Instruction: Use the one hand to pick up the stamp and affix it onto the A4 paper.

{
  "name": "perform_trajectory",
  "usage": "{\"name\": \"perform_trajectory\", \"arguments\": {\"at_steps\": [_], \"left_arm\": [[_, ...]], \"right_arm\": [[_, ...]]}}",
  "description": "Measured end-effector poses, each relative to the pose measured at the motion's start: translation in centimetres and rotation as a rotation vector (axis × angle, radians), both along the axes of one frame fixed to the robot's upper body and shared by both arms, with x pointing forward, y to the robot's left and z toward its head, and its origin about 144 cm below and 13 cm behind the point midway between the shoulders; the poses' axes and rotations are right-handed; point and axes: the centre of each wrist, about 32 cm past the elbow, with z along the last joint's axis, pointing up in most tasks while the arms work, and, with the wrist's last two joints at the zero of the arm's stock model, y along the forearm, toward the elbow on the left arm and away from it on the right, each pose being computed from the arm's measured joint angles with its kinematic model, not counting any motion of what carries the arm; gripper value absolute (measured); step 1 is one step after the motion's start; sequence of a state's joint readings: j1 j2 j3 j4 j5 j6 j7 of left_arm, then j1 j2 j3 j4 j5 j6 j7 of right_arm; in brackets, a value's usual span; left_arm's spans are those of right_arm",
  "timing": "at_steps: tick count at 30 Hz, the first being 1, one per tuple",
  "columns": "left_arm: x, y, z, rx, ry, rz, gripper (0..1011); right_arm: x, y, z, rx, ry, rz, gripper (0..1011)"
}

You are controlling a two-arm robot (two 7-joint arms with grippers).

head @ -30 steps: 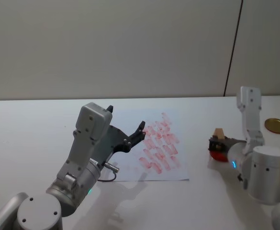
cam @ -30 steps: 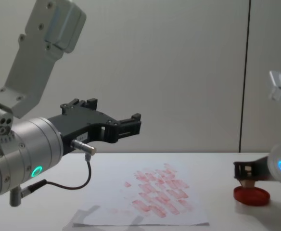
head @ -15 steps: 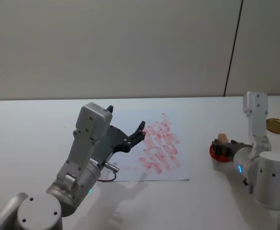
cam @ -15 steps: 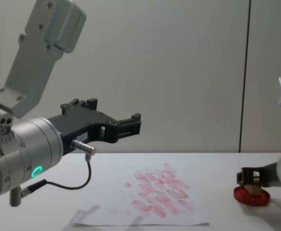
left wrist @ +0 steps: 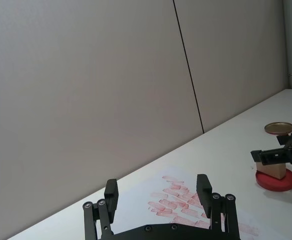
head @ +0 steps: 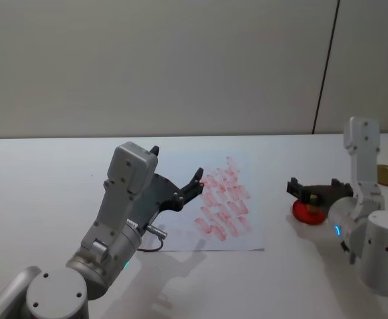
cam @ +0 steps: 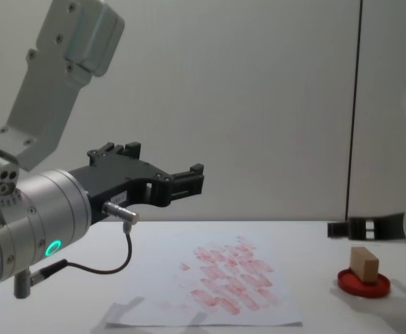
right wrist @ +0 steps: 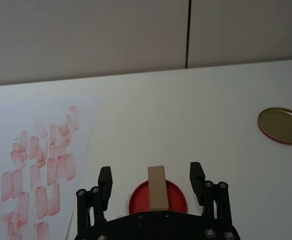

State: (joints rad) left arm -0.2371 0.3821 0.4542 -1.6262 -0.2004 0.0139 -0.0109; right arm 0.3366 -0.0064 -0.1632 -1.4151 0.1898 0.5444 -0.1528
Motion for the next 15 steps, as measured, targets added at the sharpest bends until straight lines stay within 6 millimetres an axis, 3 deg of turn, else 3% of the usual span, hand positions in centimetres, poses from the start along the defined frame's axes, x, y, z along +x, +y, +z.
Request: {"name": "perform_trajectory", "arguments": {"at_steps": [4, 15], "left_arm": [[0.0, 0.0, 0.0, 0.0, 0.0, 0.0, 993], [0.0, 0.0, 0.0, 0.0, 0.0, 0.0, 993]], "right_arm": [[-0.6, -0.1, 0.2, -0.002, -0.049, 0.012, 1001], [-2.6, -1.4, 0.0, -0.014, -0.161, 0.049, 1001]]}}
